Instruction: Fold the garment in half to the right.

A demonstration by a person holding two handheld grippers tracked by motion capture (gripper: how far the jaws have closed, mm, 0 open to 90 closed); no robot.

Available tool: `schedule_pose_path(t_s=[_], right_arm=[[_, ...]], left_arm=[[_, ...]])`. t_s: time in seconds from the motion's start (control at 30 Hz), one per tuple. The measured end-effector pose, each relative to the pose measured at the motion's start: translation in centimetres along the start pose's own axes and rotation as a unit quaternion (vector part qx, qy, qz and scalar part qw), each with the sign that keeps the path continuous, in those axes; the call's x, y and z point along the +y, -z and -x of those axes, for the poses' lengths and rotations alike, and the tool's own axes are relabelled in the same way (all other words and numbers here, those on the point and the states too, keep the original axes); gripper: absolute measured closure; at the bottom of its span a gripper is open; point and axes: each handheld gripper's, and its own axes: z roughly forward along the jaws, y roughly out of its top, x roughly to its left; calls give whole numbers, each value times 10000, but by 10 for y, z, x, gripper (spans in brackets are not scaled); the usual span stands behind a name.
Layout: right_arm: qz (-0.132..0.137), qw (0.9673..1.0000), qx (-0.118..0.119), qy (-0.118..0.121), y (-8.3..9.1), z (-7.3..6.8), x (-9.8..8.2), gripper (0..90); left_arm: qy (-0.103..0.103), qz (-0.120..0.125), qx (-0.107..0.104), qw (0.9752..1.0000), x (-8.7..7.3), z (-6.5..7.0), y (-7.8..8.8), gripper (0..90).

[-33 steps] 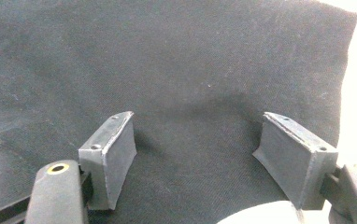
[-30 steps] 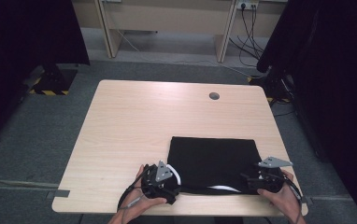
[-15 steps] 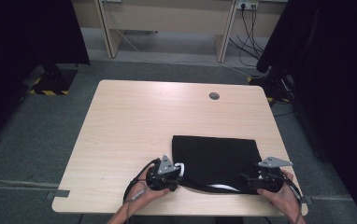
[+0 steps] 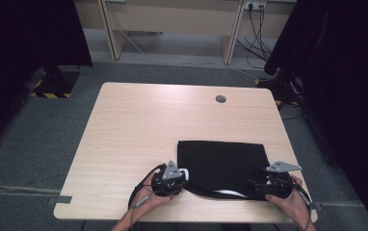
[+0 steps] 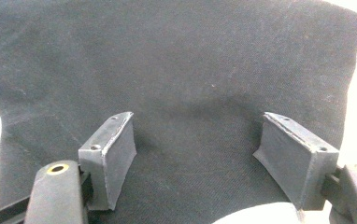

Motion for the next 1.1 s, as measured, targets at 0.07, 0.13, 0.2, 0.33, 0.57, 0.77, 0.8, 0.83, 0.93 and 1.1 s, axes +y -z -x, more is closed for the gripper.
schedule_pose_path(t_s=[0.07, 0.13, 0.2, 0.33, 0.57, 0.77, 0.8, 0.83, 0.93, 1.1], right_arm=[[16, 10000, 36, -21, 0, 0, 0, 280], [-2, 10000, 44, -3, 1, 0, 0, 280], [-24, 10000, 32, 20, 2, 0, -1, 281], [-137, 9999, 34, 76, 5, 0, -2, 282], [-103, 9999, 44, 62, 13, -3, 3, 293], [269, 9987, 320, 302, 16, -18, 28, 292], [291, 9981, 389, 371, 13, -22, 34, 292], [311, 9977, 447, 399, 12, -25, 39, 292], [389, 9961, 621, 485, 3, -34, 56, 297], [499, 9933, 898, 537, -14, -45, 83, 308]], left_arm=[[10, -1, -20, 10000, 0, 0, 0, 769], [-18, 0, 1, 10000, -1, 2, 0, 768], [-64, -3, 21, 10000, -1, 4, 1, 769], [-72, -5, 52, 10000, -1, 7, 1, 765], [38, -4, -129, 9999, -1, 6, 0, 748], [42, -3, -123, 9999, -1, 6, 0, 747], [33, -7, -119, 9999, -1, 6, 0, 747], [22, -5, -103, 9999, -1, 6, 0, 748], [27, -8, -98, 9999, -1, 6, 0, 749], [52, -9, -84, 10000, -1, 7, 0, 752]])
